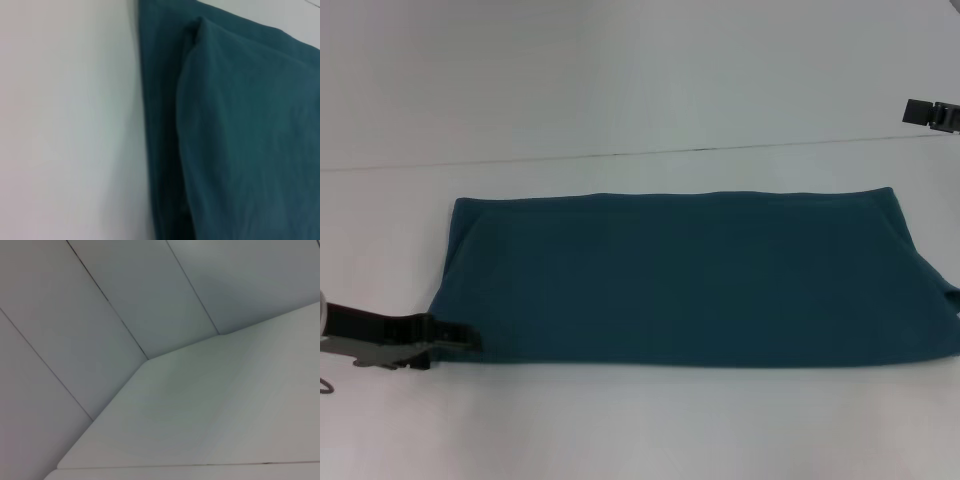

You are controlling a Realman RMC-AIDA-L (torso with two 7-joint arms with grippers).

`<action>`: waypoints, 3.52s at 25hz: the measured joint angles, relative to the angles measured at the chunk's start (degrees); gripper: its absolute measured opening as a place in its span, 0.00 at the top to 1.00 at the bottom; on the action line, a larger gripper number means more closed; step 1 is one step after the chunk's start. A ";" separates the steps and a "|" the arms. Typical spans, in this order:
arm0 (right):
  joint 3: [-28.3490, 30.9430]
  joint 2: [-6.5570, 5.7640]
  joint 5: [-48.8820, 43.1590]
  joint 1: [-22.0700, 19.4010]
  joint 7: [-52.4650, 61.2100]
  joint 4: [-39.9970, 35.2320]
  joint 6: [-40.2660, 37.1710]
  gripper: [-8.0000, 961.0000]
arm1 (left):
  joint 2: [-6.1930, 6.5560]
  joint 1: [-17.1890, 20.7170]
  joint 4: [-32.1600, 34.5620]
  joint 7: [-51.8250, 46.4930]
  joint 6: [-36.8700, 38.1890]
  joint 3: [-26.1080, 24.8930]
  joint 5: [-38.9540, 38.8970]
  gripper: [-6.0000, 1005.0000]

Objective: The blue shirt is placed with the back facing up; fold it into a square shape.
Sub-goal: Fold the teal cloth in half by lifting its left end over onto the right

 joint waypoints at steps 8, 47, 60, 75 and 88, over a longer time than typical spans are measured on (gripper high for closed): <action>0.00 0.01 0.00 -0.01 -0.46 0.22 0.23 0.05 | -0.05 -1.41 0.35 0.41 0.94 -0.40 -1.29 0.13; 0.00 0.00 0.00 -0.21 -0.16 0.00 0.62 0.05 | 0.38 -0.17 0.84 -0.61 2.52 0.58 1.46 0.13; 0.00 0.00 0.00 -0.19 -0.03 0.00 0.62 0.05 | 0.35 -0.64 0.14 -0.61 1.23 1.36 1.57 0.13; 0.09 0.00 0.00 -0.14 -0.04 0.00 0.62 0.05 | 0.22 -1.35 -0.70 -0.61 0.19 1.87 1.55 0.13; 0.09 0.00 0.00 -0.24 -0.04 0.00 0.62 0.05 | 0.22 -2.95 -1.29 -0.61 -1.21 1.84 1.32 0.13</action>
